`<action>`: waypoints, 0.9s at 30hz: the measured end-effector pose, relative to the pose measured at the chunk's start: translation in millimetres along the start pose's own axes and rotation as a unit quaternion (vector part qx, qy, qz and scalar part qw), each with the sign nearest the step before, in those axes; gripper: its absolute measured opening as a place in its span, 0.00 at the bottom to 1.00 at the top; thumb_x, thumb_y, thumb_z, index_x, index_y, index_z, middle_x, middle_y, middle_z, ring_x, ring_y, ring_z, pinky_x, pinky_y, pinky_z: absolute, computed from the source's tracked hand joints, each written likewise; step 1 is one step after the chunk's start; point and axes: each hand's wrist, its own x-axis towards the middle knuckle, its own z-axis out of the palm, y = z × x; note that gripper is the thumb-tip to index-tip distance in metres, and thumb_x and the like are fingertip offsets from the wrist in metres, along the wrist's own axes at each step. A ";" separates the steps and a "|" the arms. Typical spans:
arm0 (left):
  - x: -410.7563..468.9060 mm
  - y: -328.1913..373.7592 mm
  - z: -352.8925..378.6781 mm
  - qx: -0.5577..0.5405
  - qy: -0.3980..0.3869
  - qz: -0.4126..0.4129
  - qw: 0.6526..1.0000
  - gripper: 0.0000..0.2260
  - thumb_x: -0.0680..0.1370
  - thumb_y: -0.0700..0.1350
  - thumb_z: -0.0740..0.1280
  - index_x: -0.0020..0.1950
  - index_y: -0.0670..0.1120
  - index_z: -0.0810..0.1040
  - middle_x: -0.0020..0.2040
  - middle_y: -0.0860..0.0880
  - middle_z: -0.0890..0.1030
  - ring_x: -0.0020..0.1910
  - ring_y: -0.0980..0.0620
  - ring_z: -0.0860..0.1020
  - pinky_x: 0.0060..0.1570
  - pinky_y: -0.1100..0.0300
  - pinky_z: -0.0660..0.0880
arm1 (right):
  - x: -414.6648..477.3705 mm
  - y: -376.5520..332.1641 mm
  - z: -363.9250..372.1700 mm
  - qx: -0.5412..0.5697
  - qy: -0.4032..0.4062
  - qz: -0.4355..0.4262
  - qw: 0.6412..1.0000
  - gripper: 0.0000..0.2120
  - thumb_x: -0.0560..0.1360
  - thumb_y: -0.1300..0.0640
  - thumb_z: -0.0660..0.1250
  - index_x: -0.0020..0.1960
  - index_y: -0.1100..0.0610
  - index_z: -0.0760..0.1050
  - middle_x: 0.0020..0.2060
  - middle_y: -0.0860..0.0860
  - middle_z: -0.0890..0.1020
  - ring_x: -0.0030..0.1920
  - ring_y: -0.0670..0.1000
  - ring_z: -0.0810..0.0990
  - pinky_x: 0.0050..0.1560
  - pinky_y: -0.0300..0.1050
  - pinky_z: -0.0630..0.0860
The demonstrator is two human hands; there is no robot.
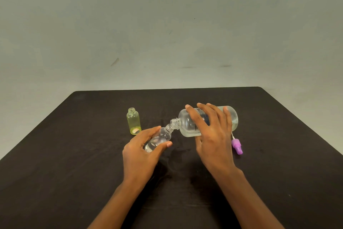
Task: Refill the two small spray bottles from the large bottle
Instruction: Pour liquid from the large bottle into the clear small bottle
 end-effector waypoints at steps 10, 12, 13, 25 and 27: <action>0.3 -0.7 0.5 -0.002 0.002 -0.001 1.000 0.19 0.63 0.45 0.79 0.51 0.55 0.81 0.47 0.57 0.83 0.49 0.63 0.80 0.53 0.65 0.75 | -0.3 -0.5 -0.4 0.002 -0.006 0.001 1.000 0.42 0.62 0.73 0.74 0.69 0.47 0.66 0.61 0.54 0.76 0.66 0.55 0.70 0.72 0.56 0.57; 0.1 -0.9 0.3 -0.005 0.002 -0.004 1.000 0.19 0.63 0.44 0.79 0.51 0.55 0.81 0.47 0.57 0.83 0.49 0.63 0.80 0.53 0.65 0.75 | -0.2 -0.5 -0.3 0.001 -0.007 0.002 1.000 0.42 0.62 0.73 0.74 0.69 0.47 0.66 0.61 0.54 0.76 0.66 0.55 0.70 0.72 0.56 0.56; 0.1 -1.0 0.2 -0.006 0.001 -0.006 1.000 0.19 0.63 0.45 0.79 0.51 0.55 0.81 0.47 0.57 0.83 0.49 0.63 0.80 0.53 0.65 0.76 | -0.2 -0.4 -0.2 0.000 -0.008 0.002 1.000 0.42 0.62 0.73 0.74 0.69 0.46 0.66 0.61 0.53 0.76 0.66 0.55 0.70 0.72 0.56 0.56; -0.2 -1.0 0.4 0.002 -0.001 -0.001 1.000 0.19 0.63 0.45 0.79 0.52 0.52 0.82 0.47 0.57 0.83 0.49 0.63 0.80 0.53 0.66 0.75 | -0.5 0.1 -0.1 0.000 -0.010 0.002 1.000 0.43 0.62 0.73 0.74 0.69 0.46 0.65 0.61 0.54 0.76 0.66 0.54 0.69 0.72 0.56 0.56; -0.4 -1.0 0.2 0.005 -0.001 0.002 1.000 0.19 0.63 0.45 0.78 0.52 0.53 0.81 0.48 0.57 0.83 0.49 0.63 0.80 0.53 0.66 0.75 | -0.7 0.0 0.1 -0.001 -0.012 0.002 1.000 0.43 0.62 0.73 0.74 0.69 0.46 0.65 0.61 0.53 0.76 0.66 0.54 0.69 0.72 0.56 0.56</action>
